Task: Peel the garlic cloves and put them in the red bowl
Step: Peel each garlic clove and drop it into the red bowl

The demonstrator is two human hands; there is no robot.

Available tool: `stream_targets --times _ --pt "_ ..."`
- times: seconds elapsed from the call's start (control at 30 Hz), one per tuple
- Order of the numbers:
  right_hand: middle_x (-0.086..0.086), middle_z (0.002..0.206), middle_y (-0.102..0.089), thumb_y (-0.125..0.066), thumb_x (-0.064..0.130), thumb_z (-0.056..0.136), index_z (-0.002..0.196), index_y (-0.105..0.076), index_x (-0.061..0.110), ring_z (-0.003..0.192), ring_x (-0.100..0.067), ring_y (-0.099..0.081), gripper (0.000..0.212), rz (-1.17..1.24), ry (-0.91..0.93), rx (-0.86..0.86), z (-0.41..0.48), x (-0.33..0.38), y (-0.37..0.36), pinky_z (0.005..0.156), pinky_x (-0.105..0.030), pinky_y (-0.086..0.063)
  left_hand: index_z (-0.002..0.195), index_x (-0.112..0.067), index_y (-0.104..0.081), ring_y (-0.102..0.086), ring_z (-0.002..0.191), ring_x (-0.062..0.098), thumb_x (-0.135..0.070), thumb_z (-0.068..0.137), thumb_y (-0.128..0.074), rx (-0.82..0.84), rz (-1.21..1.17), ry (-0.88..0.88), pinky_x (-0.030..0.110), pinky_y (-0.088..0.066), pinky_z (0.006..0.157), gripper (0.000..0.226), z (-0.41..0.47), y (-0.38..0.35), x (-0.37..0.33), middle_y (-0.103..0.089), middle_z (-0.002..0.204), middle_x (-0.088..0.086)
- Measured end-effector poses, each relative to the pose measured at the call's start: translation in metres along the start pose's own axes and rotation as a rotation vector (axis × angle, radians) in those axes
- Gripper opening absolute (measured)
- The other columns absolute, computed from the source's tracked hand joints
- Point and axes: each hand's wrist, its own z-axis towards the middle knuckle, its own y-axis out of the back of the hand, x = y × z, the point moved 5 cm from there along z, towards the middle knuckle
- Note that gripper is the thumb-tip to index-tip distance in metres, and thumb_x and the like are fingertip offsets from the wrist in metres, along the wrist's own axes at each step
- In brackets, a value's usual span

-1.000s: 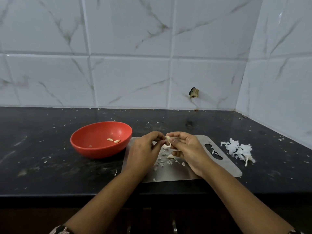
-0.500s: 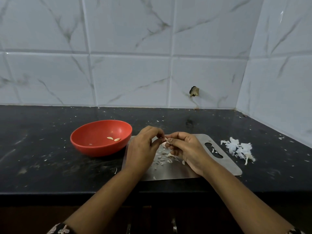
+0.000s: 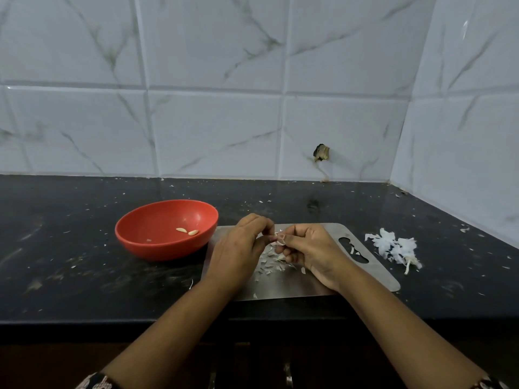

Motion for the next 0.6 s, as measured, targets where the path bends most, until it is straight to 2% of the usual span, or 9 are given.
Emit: stream_targets --times 0.17,0.23,0.37,0.53,0.6 --pt "-0.007 0.073 -0.068 -0.057 0.006 0.095 0.1 -0.069 0.003 0.06 -0.008 -0.059 0.013 0.018 0.0 0.008 0.001 0.0 -0.002 0.059 -0.018 -0.052 0.093 -0.022 -0.056 -0.048 0.062 -0.001 -0.021 0.093 -0.058 -0.023 0.011 -0.018 0.023 -0.039 0.057 0.002 0.0 0.0 -0.002 -0.052 0.095 -0.015" --pt "-0.007 0.071 -0.066 -0.056 0.005 0.095 0.098 -0.069 0.003 0.059 -0.007 -0.058 0.013 0.047 -0.002 -0.016 0.001 0.0 -0.002 0.058 -0.018 -0.052 0.095 -0.02 -0.055 -0.044 0.06 -0.001 -0.021 0.094 -0.056 -0.024 0.039 -0.025 0.026 -0.039 0.055 0.002 -0.001 -0.002 -0.003 -0.05 0.096 -0.014" --pt "-0.006 0.069 -0.064 -0.054 0.004 0.096 0.095 -0.067 0.001 0.059 -0.006 -0.056 0.014 0.127 0.005 -0.114 0.004 0.001 0.004 0.058 -0.016 -0.051 0.095 -0.02 -0.053 -0.046 0.065 -0.001 -0.016 0.094 -0.056 -0.055 0.025 -0.022 0.024 -0.039 0.057 0.005 -0.002 -0.002 -0.002 -0.048 0.094 -0.015" --pt "-0.005 0.072 -0.064 -0.052 0.004 0.097 0.099 -0.068 0.002 0.065 -0.007 -0.056 0.016 0.153 0.015 -0.107 0.004 0.0 0.005 0.06 -0.016 -0.051 0.09 -0.024 -0.058 -0.052 0.062 0.002 -0.017 0.09 -0.064 -0.053 -0.032 0.065 0.023 -0.045 0.061 0.008 -0.001 -0.003 0.006 -0.063 0.092 -0.012" --pt "-0.003 0.072 -0.064 -0.052 0.004 0.097 0.101 -0.068 0.002 0.064 -0.005 -0.056 0.017 0.138 0.015 -0.077 0.003 0.001 0.003 0.059 -0.016 -0.051 0.093 -0.022 -0.066 -0.059 0.069 0.0 -0.012 0.089 -0.064 -0.043 -0.062 0.07 0.024 -0.051 0.068 0.01 0.0 -0.003 0.007 -0.069 0.094 -0.011"
